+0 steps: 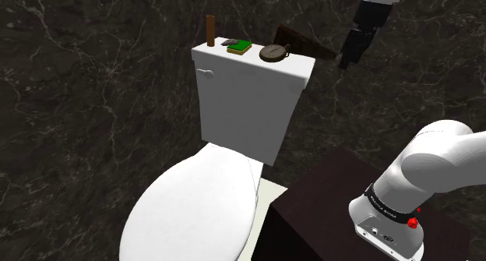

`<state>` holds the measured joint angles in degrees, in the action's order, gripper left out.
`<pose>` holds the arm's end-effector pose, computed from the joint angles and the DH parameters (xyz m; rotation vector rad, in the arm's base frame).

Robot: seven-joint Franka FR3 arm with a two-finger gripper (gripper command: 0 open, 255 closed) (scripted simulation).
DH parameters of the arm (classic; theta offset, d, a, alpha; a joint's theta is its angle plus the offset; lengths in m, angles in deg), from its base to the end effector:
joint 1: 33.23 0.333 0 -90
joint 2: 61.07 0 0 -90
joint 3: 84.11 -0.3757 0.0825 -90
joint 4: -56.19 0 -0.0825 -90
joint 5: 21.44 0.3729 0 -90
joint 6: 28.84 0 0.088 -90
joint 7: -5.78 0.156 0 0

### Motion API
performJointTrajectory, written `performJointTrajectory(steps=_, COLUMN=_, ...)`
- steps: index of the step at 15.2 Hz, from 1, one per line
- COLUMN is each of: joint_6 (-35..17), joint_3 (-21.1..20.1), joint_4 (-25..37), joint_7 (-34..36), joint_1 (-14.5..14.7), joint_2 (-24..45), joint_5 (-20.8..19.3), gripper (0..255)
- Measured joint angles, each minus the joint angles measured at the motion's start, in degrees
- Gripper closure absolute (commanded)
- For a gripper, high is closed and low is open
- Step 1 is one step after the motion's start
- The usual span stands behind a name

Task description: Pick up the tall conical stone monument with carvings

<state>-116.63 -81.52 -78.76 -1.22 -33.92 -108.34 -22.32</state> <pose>0.2370 -0.0211 0.5899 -3.1215 -0.1231 -0.0045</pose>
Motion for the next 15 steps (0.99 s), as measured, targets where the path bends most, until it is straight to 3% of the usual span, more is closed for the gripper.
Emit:
performJointTrajectory(steps=2, joint_6=-0.8, joint_3=0.2, joint_4=-0.6, joint_7=-0.8, joint_1=-0.1, joint_2=-0.3, joint_5=-0.9, gripper=0)
performJointTrajectory(steps=5, joint_6=-6.5, joint_3=0.9, joint_4=-3.5, joint_7=-4.7, joint_1=-0.3, joint_2=-0.4, joint_5=-5.6, gripper=0)
performJointTrajectory(steps=15, joint_6=-34.1, joint_3=6.6, joint_4=-12.3, joint_7=-17.2, joint_1=-3.3, joint_2=3.4, joint_5=-24.7, gripper=0)
